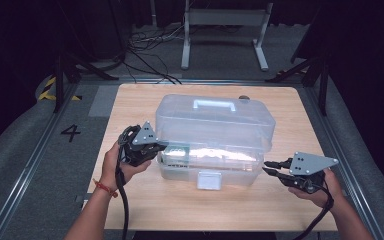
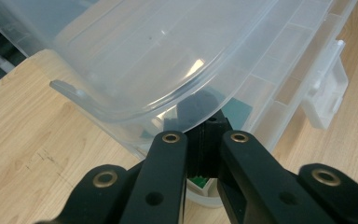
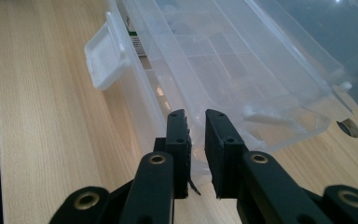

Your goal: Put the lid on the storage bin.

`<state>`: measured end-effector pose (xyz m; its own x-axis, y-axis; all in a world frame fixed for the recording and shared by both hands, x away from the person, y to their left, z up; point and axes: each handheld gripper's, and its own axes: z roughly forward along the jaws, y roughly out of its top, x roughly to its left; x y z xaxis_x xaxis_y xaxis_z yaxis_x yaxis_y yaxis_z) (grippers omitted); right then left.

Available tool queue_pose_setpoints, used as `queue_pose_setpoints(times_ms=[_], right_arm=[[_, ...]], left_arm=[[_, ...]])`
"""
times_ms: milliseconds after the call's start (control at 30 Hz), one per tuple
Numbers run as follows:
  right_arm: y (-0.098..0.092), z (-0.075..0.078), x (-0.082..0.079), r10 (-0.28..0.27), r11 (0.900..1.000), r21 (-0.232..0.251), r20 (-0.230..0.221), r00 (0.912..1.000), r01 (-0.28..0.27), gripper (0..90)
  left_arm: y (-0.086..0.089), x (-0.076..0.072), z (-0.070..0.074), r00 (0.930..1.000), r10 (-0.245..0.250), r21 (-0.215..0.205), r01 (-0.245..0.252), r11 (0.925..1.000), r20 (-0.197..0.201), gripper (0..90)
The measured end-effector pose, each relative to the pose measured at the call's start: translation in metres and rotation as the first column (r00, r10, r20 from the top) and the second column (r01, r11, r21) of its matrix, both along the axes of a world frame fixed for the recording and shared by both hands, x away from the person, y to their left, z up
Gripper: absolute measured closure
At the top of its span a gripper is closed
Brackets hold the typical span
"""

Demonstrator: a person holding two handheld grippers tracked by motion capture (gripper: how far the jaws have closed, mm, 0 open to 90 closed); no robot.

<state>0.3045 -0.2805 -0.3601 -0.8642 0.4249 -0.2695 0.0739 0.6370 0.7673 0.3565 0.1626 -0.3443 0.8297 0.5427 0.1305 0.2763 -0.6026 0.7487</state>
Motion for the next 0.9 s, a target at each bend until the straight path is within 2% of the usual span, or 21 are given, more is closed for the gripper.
queue_pose_setpoints(times_ms=[200, 367, 533, 567, 600, 900], right_arm=[[-0.005, -0.004, -0.004, -0.020, 1.000, 0.013, -0.014, 0.9997, 0.020, 76.3], [-0.010, -0.007, -0.004, -0.026, 0.999, 0.044, -0.032, 0.9991, 0.028, 76.2], [-0.010, -0.009, -0.004, -0.028, 0.999, 0.039, -0.036, 0.9989, 0.029, 76.1], [-0.010, -0.009, -0.004, -0.025, 0.999, 0.038, -0.037, 0.9990, 0.026, 76.1], [-0.009, -0.009, -0.004, -0.022, 0.999, 0.037, -0.039, 0.9990, 0.023, 76.1], [-0.009, -0.011, -0.004, -0.026, 0.999, 0.031, -0.035, 0.9991, 0.027, 76.3]], left_arm=[[0.001, 0.000, 0.000, 0.9999, 0.002, -0.018, -0.002, 0.9998, -0.013, 90.0], [0.005, -0.001, -0.006, 0.9963, -0.044, -0.100, 0.036, 0.9944, -0.074, 89.9], [0.007, -0.006, -0.002, 0.9948, -0.067, -0.115, 0.058, 0.9917, -0.077, 90.0], [0.008, -0.008, 0.000, 0.9947, -0.065, -0.108, 0.057, 0.9925, -0.080, 90.0], [0.008, -0.010, 0.000, 0.9951, -0.066, -0.085, 0.060, 0.9946, -0.074, 90.0], [0.011, -0.017, -0.002, 0.9965, -0.054, -0.103, 0.047, 0.9936, -0.063, 89.9]])
